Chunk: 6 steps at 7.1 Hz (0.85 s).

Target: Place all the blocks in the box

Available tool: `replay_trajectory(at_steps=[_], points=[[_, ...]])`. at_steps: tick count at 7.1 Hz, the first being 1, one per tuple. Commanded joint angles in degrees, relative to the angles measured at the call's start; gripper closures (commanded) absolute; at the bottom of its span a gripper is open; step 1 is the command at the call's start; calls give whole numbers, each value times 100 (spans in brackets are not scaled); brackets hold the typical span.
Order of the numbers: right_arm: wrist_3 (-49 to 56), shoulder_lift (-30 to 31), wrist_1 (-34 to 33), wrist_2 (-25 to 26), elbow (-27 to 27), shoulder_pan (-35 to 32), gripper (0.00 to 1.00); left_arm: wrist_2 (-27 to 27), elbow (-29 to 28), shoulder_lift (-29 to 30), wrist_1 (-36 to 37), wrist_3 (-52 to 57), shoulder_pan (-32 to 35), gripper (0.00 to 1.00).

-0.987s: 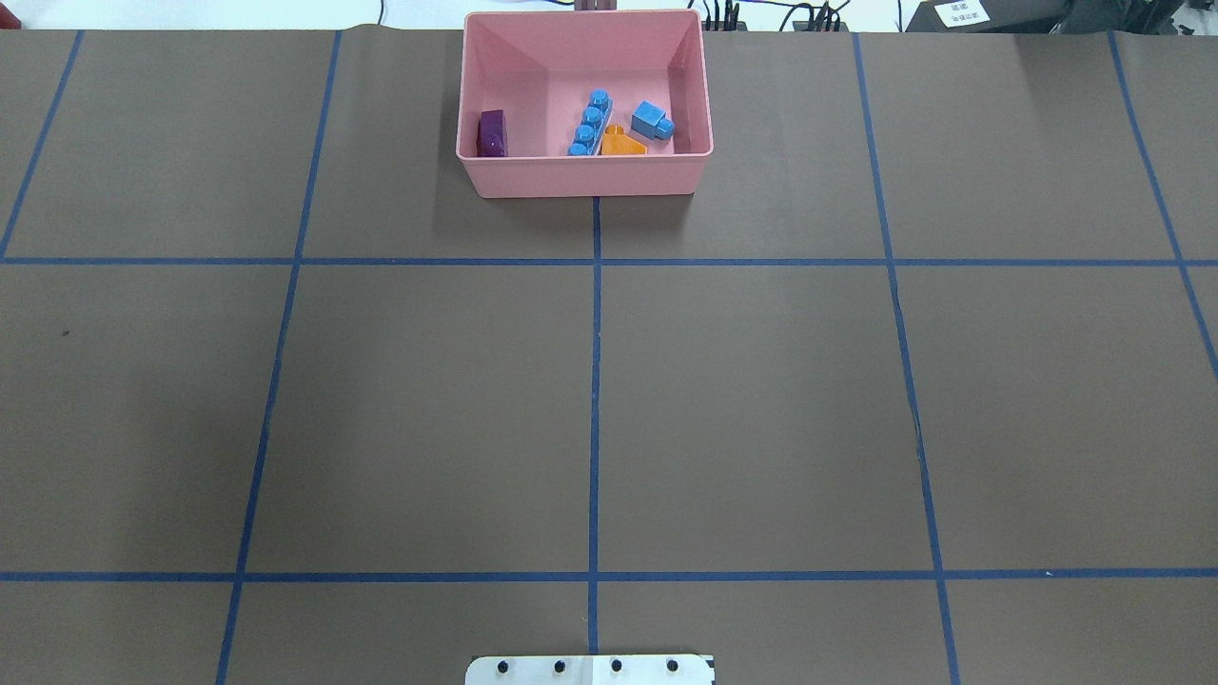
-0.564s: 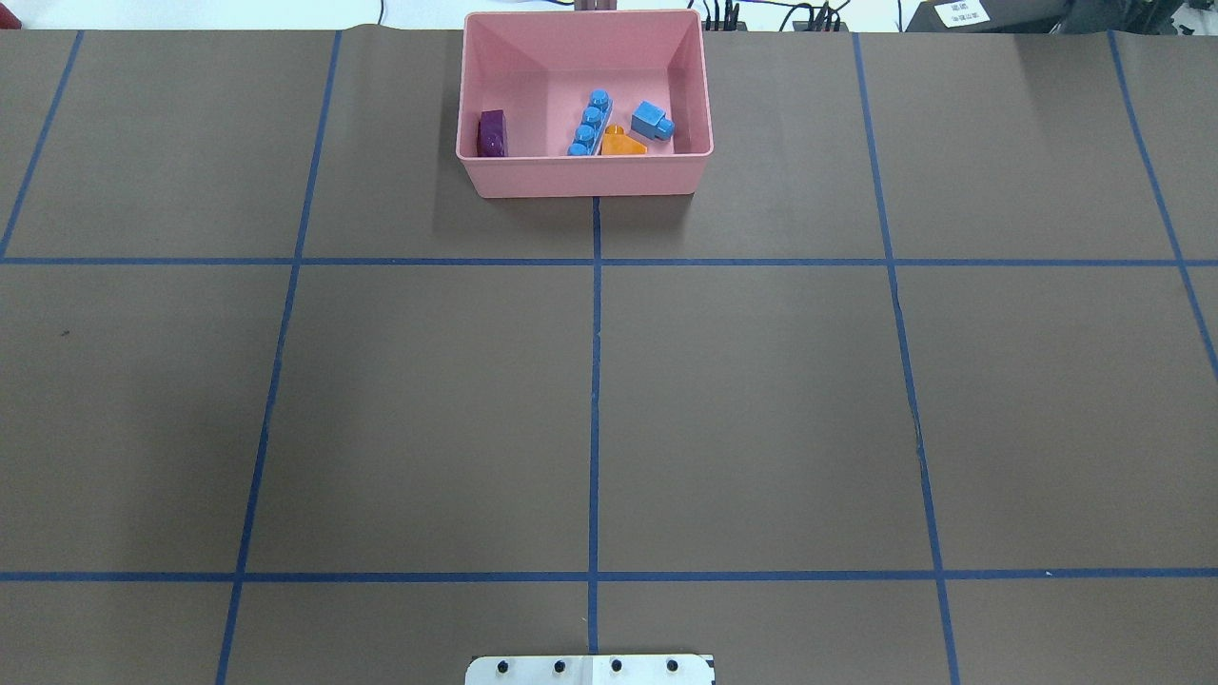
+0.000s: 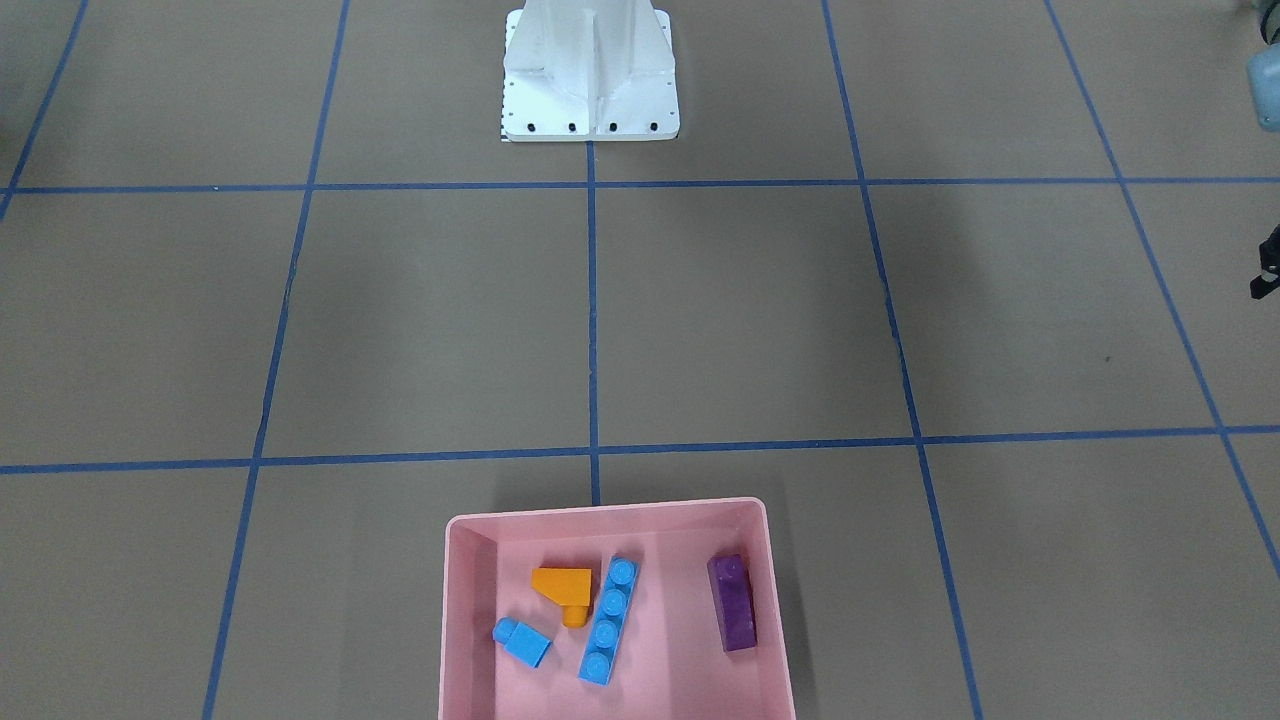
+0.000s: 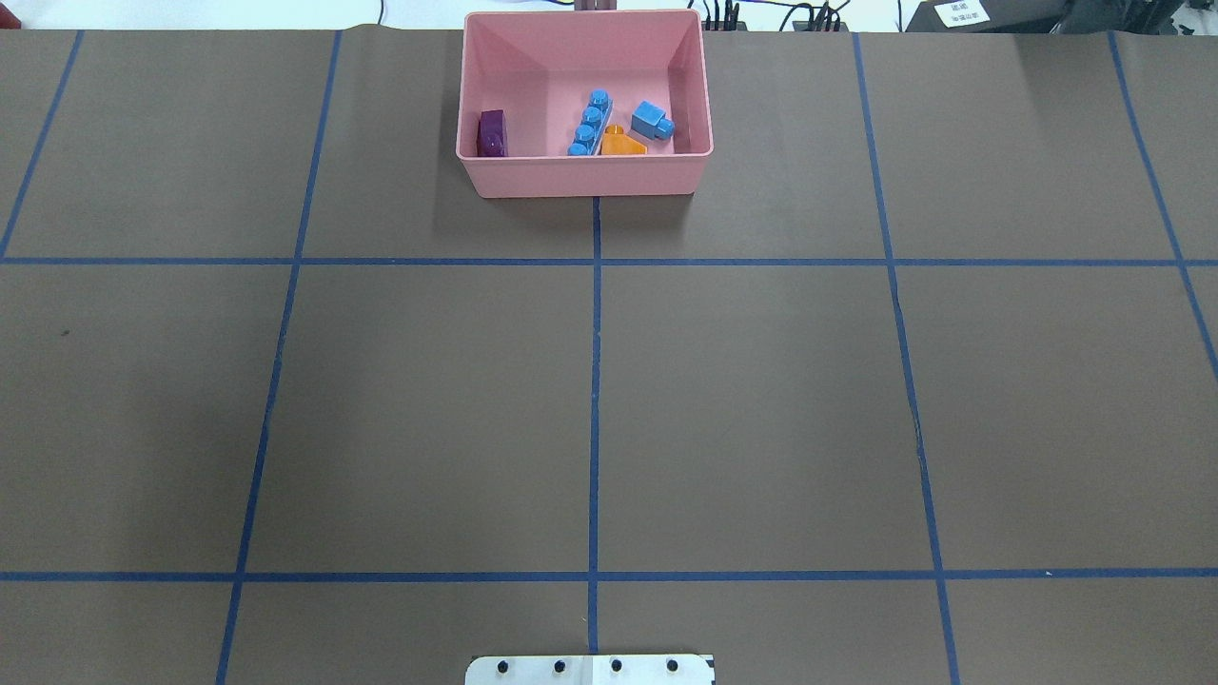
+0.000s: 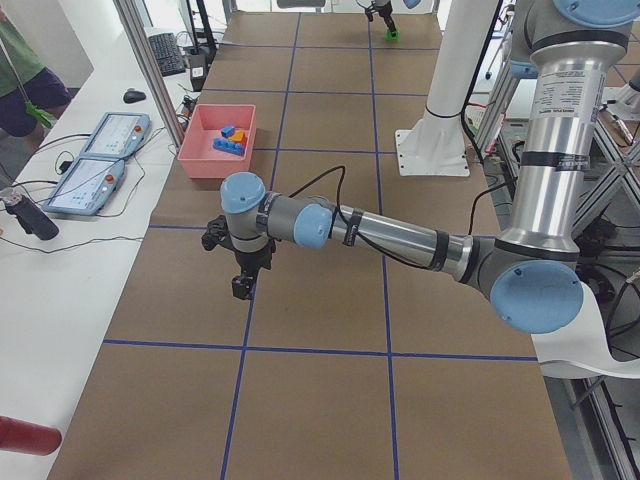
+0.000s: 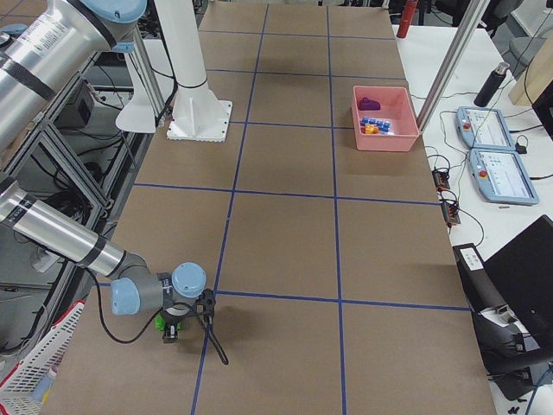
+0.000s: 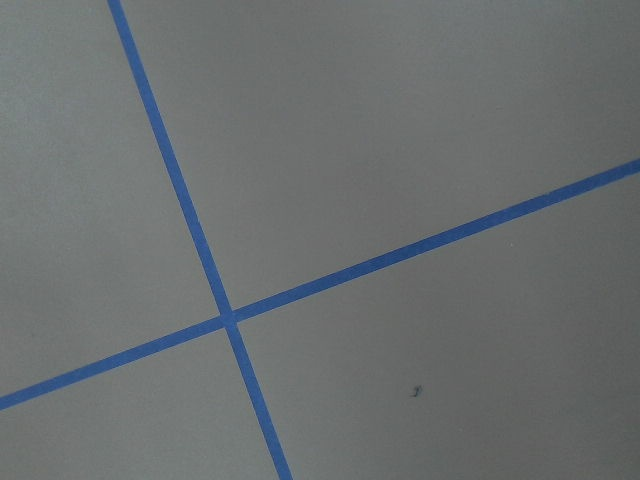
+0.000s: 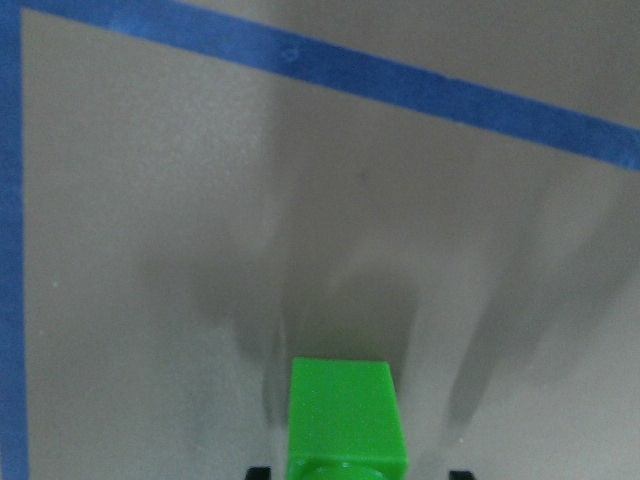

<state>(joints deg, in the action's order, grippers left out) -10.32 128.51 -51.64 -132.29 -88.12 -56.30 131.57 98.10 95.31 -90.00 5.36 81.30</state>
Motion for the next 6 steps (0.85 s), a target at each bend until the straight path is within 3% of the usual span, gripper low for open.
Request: replay_trajectory(at_steps=[1,4,6], points=[[39,7,178,1,-4,162,100,0,7,-4,0,0,0,0],[-14,103,497,62,-554,199,100,0,8,-83,0,0,9,0],[-163,25,366,-33,-1039,-509,100,-9,-1,-196,26,-78,9,0]])
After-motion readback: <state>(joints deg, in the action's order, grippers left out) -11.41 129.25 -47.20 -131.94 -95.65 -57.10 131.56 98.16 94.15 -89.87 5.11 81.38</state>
